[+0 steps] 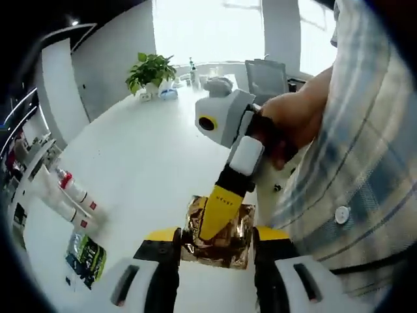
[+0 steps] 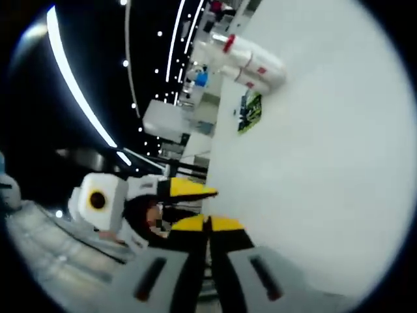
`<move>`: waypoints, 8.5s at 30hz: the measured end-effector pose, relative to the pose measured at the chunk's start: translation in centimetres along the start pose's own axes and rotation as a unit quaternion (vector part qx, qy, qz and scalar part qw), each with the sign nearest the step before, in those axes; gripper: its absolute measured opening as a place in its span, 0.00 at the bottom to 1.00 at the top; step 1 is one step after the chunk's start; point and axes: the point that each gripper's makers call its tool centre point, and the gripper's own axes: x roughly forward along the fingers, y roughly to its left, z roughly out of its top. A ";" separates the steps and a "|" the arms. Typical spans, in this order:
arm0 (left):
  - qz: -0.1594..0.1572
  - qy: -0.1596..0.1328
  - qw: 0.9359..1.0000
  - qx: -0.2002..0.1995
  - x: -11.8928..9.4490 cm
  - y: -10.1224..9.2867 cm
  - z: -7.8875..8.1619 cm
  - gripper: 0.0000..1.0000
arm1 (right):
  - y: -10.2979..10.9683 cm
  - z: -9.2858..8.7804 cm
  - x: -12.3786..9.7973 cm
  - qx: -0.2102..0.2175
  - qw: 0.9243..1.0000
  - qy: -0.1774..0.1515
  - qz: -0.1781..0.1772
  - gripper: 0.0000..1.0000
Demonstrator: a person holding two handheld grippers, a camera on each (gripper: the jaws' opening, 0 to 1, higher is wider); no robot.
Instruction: Arrange the skincare products in the storage area until every visible bottle or jar stands upright without overlapping.
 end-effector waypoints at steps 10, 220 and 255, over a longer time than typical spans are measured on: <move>-0.006 -0.132 0.946 -0.297 -2.2 2.4 0.4 0.51 | 2.5 3.6 -0.1 0.014 0.995 -0.073 0.064 0.00; 0.033 -0.027 0.719 -0.694 -7.0 26.3 -17.2 0.09 | -3.9 -2.1 -5.4 -0.128 0.934 0.009 -0.332 0.73; 0.133 -0.195 0.743 -0.626 -14.0 21.4 -12.5 0.70 | -4.4 0.5 -2.2 -0.179 0.951 0.059 -0.245 0.77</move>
